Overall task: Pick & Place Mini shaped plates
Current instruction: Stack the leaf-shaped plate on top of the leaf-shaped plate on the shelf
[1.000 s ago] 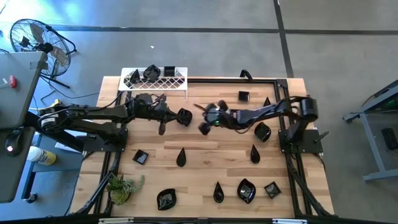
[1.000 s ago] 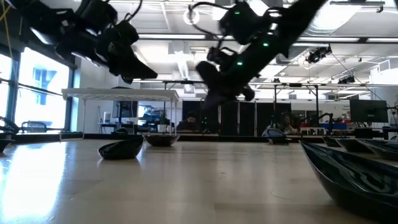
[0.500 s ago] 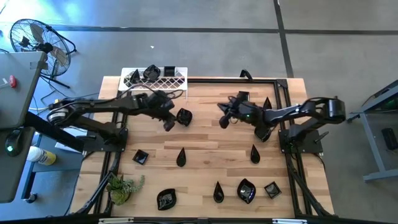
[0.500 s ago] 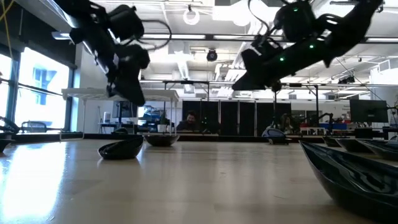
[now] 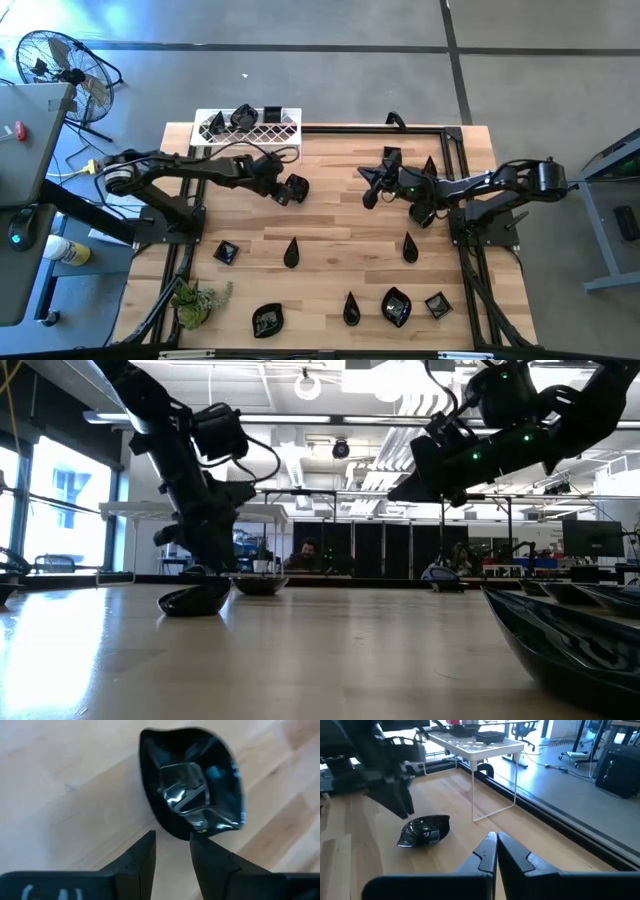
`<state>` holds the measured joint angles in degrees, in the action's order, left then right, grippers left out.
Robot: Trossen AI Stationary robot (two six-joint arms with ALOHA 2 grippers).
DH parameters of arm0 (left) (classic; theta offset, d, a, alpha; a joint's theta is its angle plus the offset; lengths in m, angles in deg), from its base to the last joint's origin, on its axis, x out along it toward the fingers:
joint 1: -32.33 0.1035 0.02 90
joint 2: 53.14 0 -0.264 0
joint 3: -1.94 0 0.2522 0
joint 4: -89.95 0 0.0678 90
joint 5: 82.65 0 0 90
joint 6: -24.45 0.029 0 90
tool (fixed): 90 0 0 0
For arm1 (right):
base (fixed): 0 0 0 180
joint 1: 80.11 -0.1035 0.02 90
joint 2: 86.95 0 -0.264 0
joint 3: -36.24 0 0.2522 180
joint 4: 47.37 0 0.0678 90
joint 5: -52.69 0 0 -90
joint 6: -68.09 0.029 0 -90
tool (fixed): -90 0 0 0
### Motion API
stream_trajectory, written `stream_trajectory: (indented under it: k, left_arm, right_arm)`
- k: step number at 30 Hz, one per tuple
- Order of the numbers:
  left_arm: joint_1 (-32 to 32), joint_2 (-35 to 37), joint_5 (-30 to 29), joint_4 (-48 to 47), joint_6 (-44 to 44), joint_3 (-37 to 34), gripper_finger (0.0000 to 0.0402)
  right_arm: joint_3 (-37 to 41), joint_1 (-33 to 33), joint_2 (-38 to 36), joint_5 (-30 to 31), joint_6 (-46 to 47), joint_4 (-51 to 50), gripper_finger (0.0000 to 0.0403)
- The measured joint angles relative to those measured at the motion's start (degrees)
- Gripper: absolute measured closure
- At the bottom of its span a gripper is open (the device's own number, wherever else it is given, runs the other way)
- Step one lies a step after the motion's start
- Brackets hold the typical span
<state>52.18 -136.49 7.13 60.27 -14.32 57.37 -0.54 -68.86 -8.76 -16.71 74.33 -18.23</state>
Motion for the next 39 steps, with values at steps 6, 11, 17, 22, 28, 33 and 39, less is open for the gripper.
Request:
stream_trajectory:
  k: [6,11,17,22,28,33,39]
  left_arm:
    - [0.00,-2.40,-0.62,4.09,-1.87,0.02,0.0282]
    - [0.02,-3.27,-0.62,4.71,-2.21,0.02,0.0304]
    - [0.02,-3.27,-1.92,4.24,-4.06,0.02,0.0347]
    - [0.02,-3.27,-1.63,4.78,-5.22,0.02,0.0337]
    - [0.02,-4.14,-1.21,5.97,-6.55,-0.02,0.0285]
    - [0.02,-4.12,-0.53,6.69,-6.47,0.00,0.0268]
    - [0.02,-4.12,0.15,8.11,-6.21,0.00,0.0296]
  right_arm:
    - [0.00,0.00,0.00,-2.04,-1.79,1.73,0.0400]
    - [0.00,-0.02,0.00,-2.37,-2.20,1.96,0.0399]
    - [0.00,-0.02,0.00,-2.36,-2.25,1.99,0.0395]
    - [0.00,-0.02,0.00,-2.36,-2.25,1.99,0.0401]
    - [0.00,-0.02,0.00,-2.36,-2.25,2.01,0.0396]
    - [0.00,-0.02,0.00,-2.36,-2.25,2.05,0.0396]
    - [-0.01,-0.02,0.02,-2.35,-2.25,2.05,0.0401]
